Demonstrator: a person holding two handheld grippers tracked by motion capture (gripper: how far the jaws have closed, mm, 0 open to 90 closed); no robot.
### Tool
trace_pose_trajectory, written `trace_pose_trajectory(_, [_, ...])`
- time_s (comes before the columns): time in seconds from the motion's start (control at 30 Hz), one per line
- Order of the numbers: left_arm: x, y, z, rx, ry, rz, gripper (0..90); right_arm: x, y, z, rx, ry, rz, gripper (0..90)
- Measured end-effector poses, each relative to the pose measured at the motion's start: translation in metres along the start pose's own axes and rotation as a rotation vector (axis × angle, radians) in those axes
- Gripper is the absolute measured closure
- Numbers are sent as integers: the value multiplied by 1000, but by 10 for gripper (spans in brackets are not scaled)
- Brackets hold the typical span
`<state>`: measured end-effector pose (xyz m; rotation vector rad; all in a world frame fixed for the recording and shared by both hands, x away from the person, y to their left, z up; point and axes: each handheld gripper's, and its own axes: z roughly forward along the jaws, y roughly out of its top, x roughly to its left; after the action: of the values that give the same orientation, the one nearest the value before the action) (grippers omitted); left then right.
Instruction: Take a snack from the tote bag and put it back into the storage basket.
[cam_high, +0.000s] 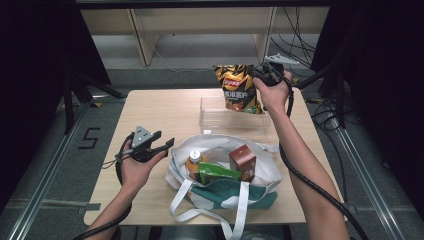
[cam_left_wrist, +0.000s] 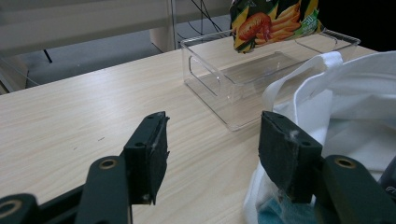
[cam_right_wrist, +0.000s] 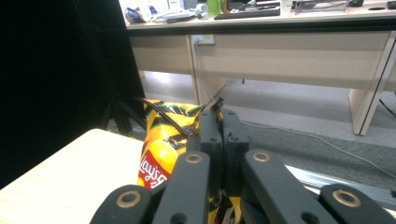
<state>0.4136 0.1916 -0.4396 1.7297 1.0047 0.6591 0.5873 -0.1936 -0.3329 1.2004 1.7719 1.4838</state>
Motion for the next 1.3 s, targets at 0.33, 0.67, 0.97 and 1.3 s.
trace_pose_trajectory(0.33, [0,0,0,3,2,2,420,-1,-4,6,11,6,-5,900])
trace_pose_trajectory(0.67, [0,0,0,5,2,8,420,-4,-10,13,20,6,-16,895])
trace_pose_trajectory(0.97, [-1,-1,0,10,3,9,420,-7,-19,18,47,-12,20,896])
trace_pose_trajectory(1.3, [-1,-1,0,7,1,9,420,-6,-21,21,50,-17,30,891])
